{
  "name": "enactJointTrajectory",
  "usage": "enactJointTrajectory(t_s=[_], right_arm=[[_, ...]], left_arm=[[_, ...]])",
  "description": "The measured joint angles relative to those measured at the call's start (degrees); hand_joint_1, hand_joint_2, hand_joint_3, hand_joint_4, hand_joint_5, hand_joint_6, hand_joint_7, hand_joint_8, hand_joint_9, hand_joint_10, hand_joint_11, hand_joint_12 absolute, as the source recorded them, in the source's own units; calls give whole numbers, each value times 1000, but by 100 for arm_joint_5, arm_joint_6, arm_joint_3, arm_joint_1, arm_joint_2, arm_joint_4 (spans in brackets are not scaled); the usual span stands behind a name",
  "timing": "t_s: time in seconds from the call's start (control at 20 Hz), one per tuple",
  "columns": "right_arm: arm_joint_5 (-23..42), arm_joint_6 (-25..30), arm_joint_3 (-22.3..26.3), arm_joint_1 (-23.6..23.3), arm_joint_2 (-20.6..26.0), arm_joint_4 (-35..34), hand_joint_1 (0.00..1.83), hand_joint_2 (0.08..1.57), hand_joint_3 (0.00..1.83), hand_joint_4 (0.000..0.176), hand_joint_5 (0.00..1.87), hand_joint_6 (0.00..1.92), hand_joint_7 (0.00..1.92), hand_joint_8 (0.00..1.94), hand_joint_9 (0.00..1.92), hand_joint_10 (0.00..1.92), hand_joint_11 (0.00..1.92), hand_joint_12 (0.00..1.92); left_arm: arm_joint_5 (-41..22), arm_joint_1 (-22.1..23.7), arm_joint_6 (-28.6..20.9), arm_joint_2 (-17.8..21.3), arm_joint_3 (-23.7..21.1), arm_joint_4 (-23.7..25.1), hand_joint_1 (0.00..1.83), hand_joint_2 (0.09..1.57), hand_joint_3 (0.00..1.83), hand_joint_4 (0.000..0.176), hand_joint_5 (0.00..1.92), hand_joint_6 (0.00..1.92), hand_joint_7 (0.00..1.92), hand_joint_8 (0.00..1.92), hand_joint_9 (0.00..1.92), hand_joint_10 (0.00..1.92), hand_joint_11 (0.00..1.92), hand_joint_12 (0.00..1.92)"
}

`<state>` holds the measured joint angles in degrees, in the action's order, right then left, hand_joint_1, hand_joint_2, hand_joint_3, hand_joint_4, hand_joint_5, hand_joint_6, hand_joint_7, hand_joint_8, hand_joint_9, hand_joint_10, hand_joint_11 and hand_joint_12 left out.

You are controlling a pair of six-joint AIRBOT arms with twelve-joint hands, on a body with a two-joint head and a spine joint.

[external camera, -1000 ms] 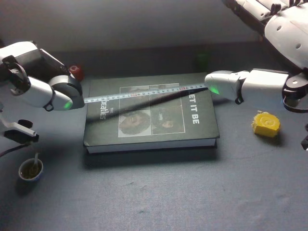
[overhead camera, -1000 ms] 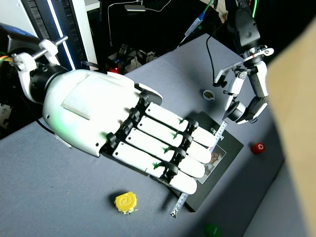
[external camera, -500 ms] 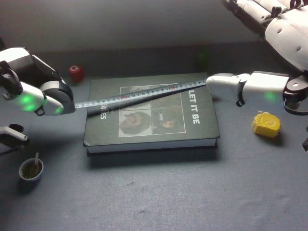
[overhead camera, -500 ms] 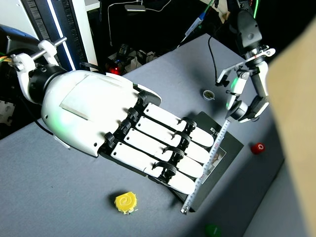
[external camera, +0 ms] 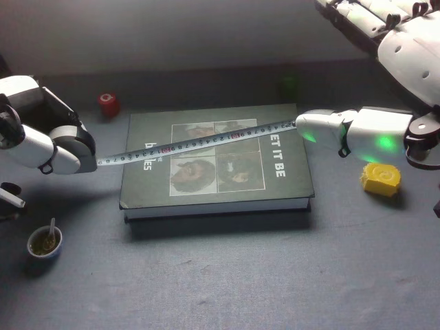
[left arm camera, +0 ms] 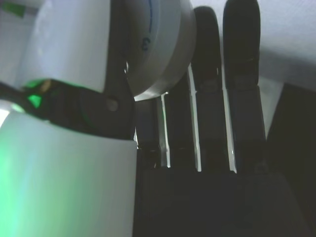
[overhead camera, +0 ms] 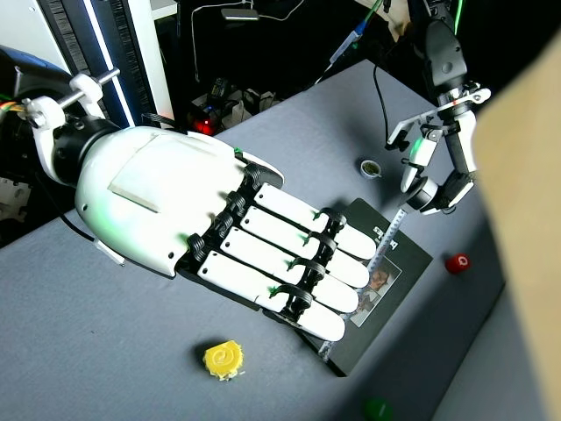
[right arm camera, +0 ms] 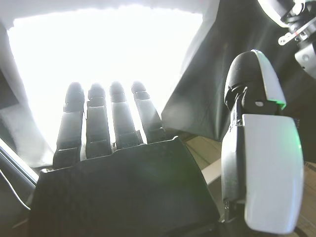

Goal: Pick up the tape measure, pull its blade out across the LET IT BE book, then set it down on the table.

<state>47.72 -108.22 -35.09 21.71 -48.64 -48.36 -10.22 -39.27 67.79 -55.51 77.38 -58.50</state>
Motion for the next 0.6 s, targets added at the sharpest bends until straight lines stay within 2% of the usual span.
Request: enactJointTrajectory(t_s=[0.1,0.15,0.2,0.45,0.6], right_arm=[[2,0,-2,0,0,2,245,1040,0,0,0,0,0,0,0,0,0,116],[2,0,0,0,0,2,245,1039,0,0,0,0,0,0,0,0,0,117],[2,0,0,0,0,4,246,1039,0,0,0,0,0,0,0,0,0,116],[0,0,0,0,0,39,249,1037,0,0,0,0,0,0,0,0,0,94],[-2,0,0,39,0,61,247,1037,0,0,0,0,0,0,0,0,0,121]], left_arm=[[39,0,-31,-11,72,85,1389,1068,0,0,1095,665,1090,840,950,1133,880,930],[46,0,-28,-24,92,101,1476,1064,4,0,1104,606,1082,826,973,1032,823,1351],[57,11,-28,-50,127,103,1493,1065,4,0,1106,591,1071,825,976,1021,818,1433],[44,212,-7,-83,214,369,1499,1066,0,0,1088,592,1053,841,1008,1003,821,1450],[83,236,-35,-149,271,555,1498,1076,1,0,1016,689,1046,854,979,1038,833,1458]])
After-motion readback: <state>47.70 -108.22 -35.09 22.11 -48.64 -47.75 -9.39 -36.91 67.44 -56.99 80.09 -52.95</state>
